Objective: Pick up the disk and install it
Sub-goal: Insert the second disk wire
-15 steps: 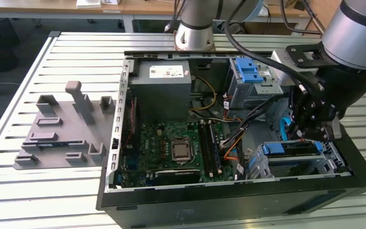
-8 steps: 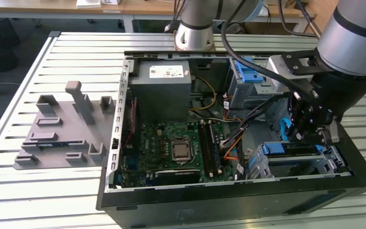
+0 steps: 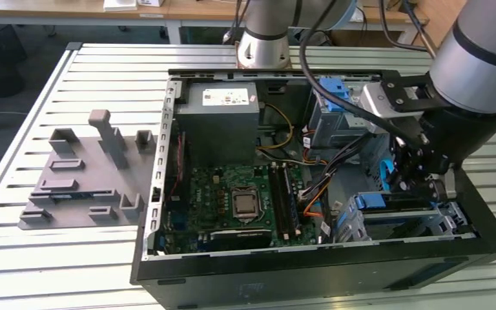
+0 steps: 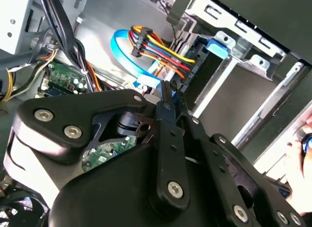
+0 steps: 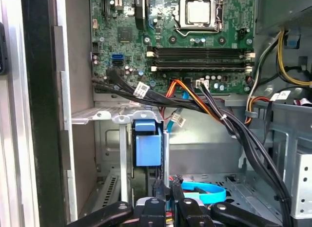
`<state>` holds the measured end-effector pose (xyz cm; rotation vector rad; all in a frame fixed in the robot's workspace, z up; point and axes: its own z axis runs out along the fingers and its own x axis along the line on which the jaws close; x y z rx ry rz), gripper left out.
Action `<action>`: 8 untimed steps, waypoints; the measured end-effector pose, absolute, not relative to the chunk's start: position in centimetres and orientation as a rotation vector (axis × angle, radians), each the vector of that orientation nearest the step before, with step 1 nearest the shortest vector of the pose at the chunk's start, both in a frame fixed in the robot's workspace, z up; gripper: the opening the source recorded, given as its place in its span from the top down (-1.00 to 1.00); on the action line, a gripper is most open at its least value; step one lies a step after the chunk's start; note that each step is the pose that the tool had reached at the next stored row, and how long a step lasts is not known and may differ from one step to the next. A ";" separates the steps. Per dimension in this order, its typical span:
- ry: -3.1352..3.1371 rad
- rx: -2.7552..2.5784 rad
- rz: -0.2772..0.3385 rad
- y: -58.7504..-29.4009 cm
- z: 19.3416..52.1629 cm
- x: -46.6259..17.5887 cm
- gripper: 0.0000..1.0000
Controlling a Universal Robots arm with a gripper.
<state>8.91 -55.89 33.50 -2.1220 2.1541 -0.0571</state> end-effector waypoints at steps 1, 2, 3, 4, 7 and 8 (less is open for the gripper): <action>2.154 -2.122 -0.057 -56.0 33.4 8.9 0.67; 2.154 -2.122 -0.057 -56.2 33.4 8.9 0.67; 2.154 -2.122 -0.057 -56.3 33.3 8.9 0.67; 2.154 -2.122 -0.057 -56.4 33.2 8.9 0.67; 2.154 -2.121 -0.056 -56.5 33.1 8.9 0.67; 2.153 -2.121 -0.055 -56.5 33.1 8.9 0.67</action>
